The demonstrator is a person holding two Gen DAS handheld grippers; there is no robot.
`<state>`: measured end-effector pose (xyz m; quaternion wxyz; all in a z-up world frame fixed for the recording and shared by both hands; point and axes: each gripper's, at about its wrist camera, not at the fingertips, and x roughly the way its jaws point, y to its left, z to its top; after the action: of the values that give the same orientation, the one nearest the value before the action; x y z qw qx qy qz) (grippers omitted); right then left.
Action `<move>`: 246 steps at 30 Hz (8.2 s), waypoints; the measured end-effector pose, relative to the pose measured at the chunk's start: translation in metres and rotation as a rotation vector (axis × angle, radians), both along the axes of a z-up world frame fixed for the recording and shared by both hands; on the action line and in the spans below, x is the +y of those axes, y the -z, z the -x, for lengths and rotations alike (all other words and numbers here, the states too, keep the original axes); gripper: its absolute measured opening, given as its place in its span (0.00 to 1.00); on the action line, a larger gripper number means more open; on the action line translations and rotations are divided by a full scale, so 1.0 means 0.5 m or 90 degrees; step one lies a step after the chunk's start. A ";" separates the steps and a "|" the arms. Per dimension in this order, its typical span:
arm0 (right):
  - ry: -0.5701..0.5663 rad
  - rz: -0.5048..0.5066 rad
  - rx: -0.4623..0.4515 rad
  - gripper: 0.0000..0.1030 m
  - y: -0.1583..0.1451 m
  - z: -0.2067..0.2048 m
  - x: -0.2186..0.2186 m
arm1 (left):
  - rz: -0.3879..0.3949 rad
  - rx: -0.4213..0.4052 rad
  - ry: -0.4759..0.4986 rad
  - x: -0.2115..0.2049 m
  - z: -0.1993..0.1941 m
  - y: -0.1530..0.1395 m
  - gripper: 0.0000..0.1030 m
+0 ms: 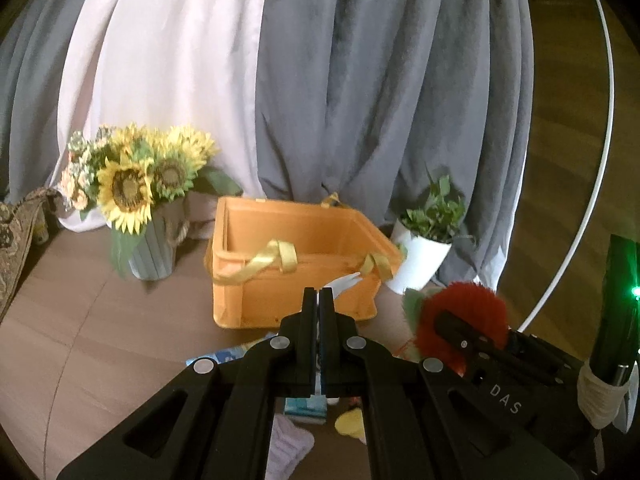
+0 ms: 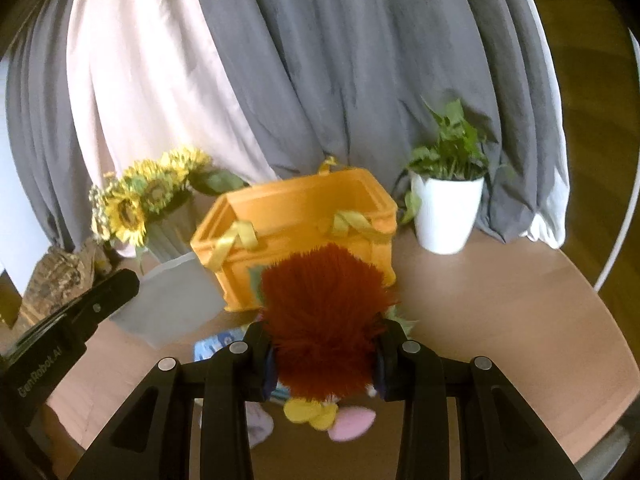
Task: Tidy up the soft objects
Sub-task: 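Lift the red pompom with the right gripper and carry it over the orange crate, then open the right gripper to drop the pompom into the crate, then withdraw the right tool from the crate and move toward the lavender sock, then lower the left tool over the lavender fuzzy sock and close on it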
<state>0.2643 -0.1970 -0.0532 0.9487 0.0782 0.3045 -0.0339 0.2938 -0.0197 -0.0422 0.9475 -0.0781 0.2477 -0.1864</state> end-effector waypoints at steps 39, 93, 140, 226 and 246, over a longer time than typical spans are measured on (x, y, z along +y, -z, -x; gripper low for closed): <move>-0.052 0.009 -0.134 0.36 -0.103 -0.241 -0.006 | -0.019 -0.120 -0.037 -0.029 -0.228 -0.096 0.03; -0.032 0.021 0.001 0.49 0.015 -0.427 -0.047 | -0.088 -0.004 -0.076 -0.072 -0.368 -0.009 0.49; -0.015 0.025 -0.080 0.70 -0.103 -0.065 -0.005 | -0.141 -0.070 -0.188 -0.019 0.017 -0.109 0.99; -0.147 0.024 0.266 0.69 0.327 -0.026 -0.017 | -0.194 0.307 -0.148 -0.077 0.058 0.344 0.42; -0.173 0.004 0.265 0.50 0.331 -0.027 -0.009 | -0.186 0.300 -0.135 -0.079 0.056 0.336 0.20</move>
<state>0.2780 -0.2016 -0.2188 0.8616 0.0248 0.5011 0.0773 0.2656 -0.0593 -0.2100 0.8793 -0.0076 0.4755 -0.0258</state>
